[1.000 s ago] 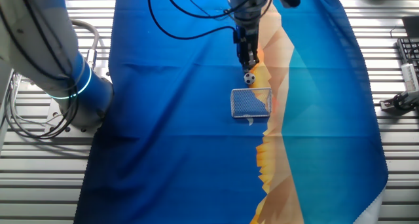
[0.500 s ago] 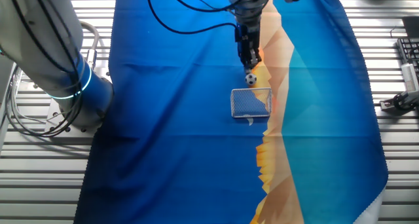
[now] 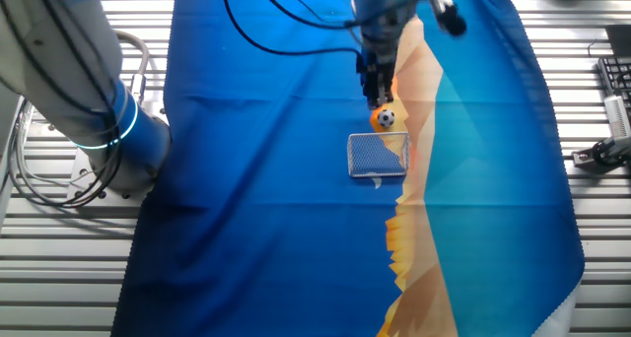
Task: Push the soccer ball into the goal
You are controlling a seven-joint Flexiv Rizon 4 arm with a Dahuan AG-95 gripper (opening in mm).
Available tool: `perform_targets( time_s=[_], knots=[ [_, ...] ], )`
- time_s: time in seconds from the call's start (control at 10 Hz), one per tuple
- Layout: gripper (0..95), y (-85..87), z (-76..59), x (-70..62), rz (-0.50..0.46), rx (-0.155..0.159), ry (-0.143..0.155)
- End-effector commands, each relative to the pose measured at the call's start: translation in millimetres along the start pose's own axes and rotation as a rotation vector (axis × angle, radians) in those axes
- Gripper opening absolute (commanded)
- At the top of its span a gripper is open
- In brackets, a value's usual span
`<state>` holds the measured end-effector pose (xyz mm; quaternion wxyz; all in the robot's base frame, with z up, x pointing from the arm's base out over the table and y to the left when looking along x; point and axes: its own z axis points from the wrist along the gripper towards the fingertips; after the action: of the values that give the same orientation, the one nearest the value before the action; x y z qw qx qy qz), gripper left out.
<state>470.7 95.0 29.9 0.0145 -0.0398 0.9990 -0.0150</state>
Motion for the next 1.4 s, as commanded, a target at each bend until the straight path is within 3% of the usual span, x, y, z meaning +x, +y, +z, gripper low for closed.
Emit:
perform_targets(
  time_s=[0.1, 1.4],
  knots=[
    [0.0, 3.3, 4.6, -4.1, 0.158, -0.235, -0.003],
    [0.0, 3.6, 4.8, -4.2, 0.164, -0.237, -0.01]
  ],
)
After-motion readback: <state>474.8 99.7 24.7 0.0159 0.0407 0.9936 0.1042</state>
